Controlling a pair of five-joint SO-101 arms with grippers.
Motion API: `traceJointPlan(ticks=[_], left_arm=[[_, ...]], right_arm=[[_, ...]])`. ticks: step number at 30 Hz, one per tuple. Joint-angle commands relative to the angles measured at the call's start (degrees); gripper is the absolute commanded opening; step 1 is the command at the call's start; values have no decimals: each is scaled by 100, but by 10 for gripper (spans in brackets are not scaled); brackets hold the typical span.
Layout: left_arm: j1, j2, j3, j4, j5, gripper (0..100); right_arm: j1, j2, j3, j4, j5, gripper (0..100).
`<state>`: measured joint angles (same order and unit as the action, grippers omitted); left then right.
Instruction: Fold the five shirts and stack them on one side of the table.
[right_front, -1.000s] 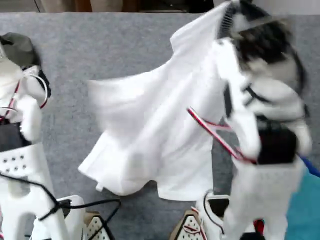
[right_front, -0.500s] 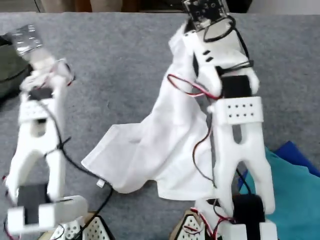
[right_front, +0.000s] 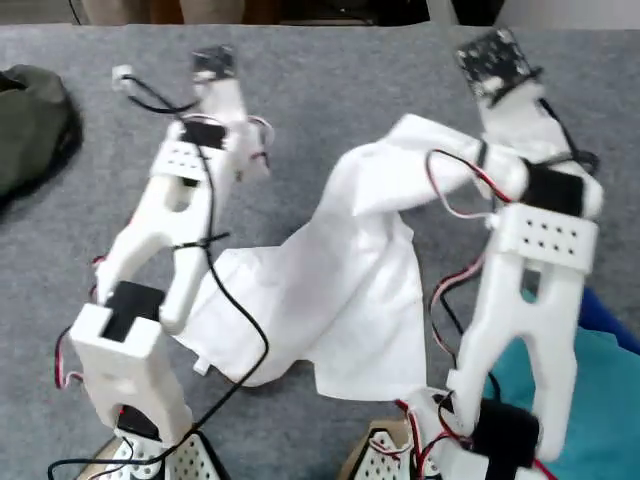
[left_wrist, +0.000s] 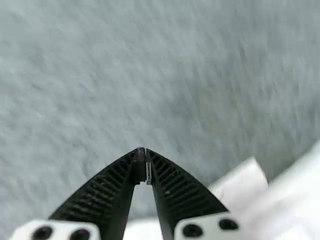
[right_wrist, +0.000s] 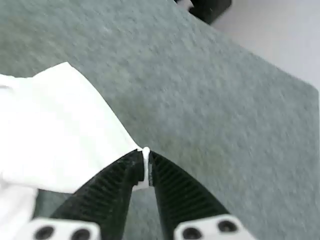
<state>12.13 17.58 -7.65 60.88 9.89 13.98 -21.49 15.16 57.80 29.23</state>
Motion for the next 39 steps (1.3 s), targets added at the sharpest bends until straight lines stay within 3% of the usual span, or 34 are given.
traceJointPlan(ticks=[1,8,12,17,25,39], left_arm=[[334,57,-501,1116,-97,22],[299,312,-440,2602,-580,22],[484,576,-554,2602,-466,22],[809,901,-1371,2593,589,29],[985,2062,-2743,1987,1776,188],[1424,3521,-5204,2040,1908,193]], right_arm=[[488,-611,338,35,369,5],[857,-1420,1376,-9,853,5],[910,-1657,1719,-18,853,5],[1376,-1692,1868,-26,853,5],[2123,-1727,2387,-246,1134,5],[2343,-1736,2782,-624,1090,5]])
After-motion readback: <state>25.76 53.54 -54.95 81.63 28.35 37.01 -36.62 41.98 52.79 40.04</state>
